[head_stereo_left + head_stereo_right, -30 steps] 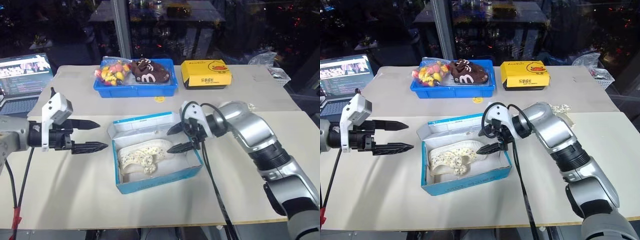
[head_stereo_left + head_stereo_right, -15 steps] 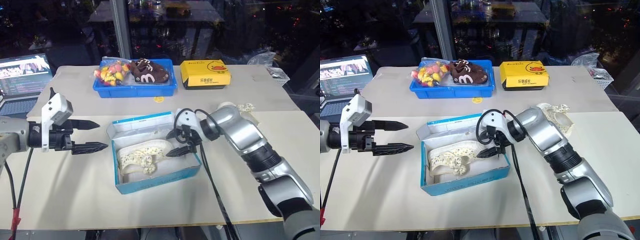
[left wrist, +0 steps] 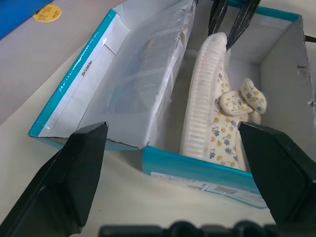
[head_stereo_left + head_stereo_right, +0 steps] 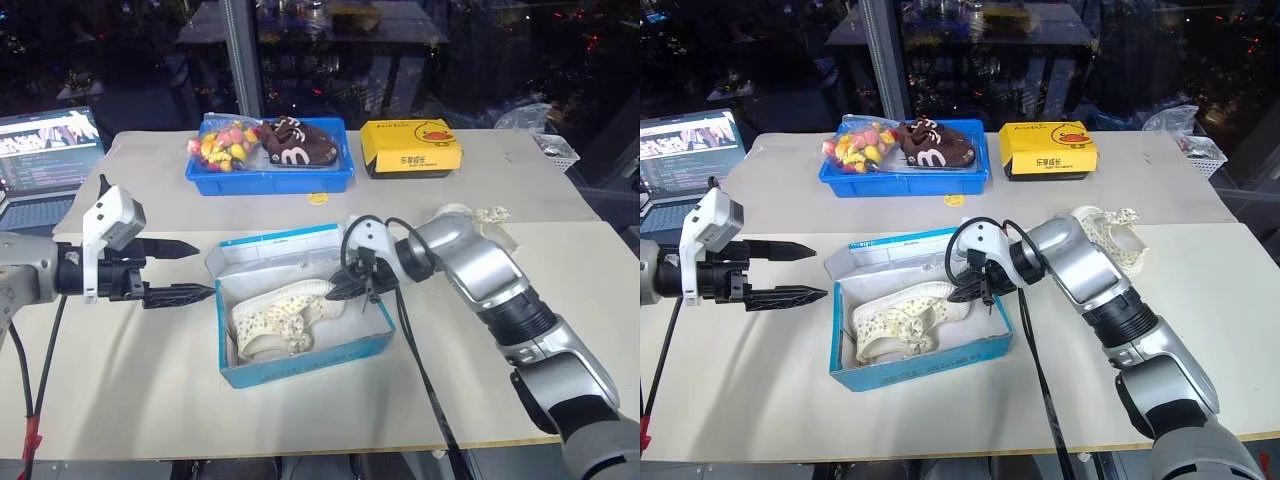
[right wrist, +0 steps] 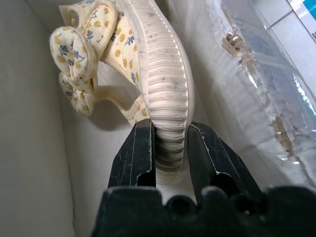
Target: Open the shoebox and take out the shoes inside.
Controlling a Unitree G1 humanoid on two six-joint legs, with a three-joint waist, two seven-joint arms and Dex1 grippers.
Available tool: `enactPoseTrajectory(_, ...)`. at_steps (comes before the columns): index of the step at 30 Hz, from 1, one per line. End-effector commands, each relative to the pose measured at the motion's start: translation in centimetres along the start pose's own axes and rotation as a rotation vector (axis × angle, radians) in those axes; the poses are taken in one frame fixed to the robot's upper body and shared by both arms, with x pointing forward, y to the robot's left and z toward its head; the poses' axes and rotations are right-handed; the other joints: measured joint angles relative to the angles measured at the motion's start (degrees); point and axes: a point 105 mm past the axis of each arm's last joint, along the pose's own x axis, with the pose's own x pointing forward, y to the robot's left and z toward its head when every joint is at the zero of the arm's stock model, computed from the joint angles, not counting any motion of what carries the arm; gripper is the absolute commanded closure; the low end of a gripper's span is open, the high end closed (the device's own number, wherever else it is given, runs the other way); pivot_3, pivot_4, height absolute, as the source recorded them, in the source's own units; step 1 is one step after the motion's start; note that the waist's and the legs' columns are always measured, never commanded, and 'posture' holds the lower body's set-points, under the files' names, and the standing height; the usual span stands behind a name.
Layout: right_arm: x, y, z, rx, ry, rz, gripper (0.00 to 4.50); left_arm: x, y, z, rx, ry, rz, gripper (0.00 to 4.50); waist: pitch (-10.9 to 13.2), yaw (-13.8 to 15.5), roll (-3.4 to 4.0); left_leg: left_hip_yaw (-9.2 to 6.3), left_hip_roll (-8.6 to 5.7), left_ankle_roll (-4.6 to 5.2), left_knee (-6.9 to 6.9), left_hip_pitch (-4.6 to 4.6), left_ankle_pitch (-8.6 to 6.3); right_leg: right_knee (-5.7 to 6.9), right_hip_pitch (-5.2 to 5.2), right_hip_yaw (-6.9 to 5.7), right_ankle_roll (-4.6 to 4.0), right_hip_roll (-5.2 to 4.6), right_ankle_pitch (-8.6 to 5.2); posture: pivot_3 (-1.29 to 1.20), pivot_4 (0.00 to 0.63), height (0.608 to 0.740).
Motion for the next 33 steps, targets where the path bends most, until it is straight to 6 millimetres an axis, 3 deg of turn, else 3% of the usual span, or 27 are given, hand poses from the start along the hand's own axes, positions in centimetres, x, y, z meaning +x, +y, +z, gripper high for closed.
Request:
enactPoseTrajectory(1,-2.9,-0.1,5.6,-0.006,-0.263,-0.001,3.92,-0.5,0.1,1.1,0.053,-0.024,0.014,0.0,0.0,-0.02,0.0,0.0,0.0,0.0,0.0,0.0,0.0,0.0,0.0,0.0,0.0,0.0,0.0,0.0,0.15,0.74)
enactPoseTrajectory(5,-5.0,-1.0,7.4,0.094,-0.401,-0.024,3.92,-0.4,0.1,1.1,0.054,-0.026,0.013,0.0,0.0,0.1,0.0,-0.01,0.0,0.0,0.0,0.0,0.0,0.01,0.0,-0.01,-0.01,0.0,0.01,0.0,0.15,0.74)
enactPoseTrajectory(11,-7.6,-1.9,8.1,0.145,-0.49,-0.094,3.92,-0.3,0.1,1.3,0.06,-0.029,0.009,0.0,0.0,0.11,0.0,-0.02,-0.01,0.0,-0.01,-0.04,0.0,-0.01,-0.02,-0.02,-0.01,-0.01,0.01,0.0,0.15,0.74)
enactPoseTrajectory(17,-14.5,-4.2,8.1,0.19,-0.58,-0.308,3.92,-0.2,0.1,1.3,0.061,-0.027,0.003,0.0,0.03,0.53,0.01,-0.02,-0.07,0.0,0.0,-0.08,0.0,-0.05,-0.02,-0.04,0.0,-0.08,0.01,0.0,0.15,0.74)
enactPoseTrajectory(23,-17.6,-4.4,6.9,0.241,-0.589,-0.418,3.92,0.0,0.2,1.4,0.066,-0.029,-0.007,0.0,0.03,-0.25,0.01,0.01,-0.03,0.03,-0.04,-0.04,-0.01,-0.07,-0.03,-0.02,0.0,-0.05,0.01,0.0,0.15,0.74)
enactPoseTrajectory(26,-18.7,-5.7,4.6,0.403,-0.619,-0.52,3.92,0.1,0.2,1.4,0.067,-0.029,-0.011,0.0,0.03,-0.65,0.01,0.07,-0.03,0.03,-0.04,0.01,-0.01,-0.05,-0.01,0.06,0.0,-0.03,0.01,0.0,0.15,0.74)
enactPoseTrajectory(33,-16.4,-6.2,-4.3,0.819,-0.546,-0.629,3.92,0.4,0.0,1.3,0.065,-0.034,-0.022,0.0,0.04,0.07,0.01,0.06,-0.07,0.05,-0.03,-0.05,-0.02,-0.07,-0.01,0.06,0.0,-0.06,0.01,0.0,0.15,0.74)
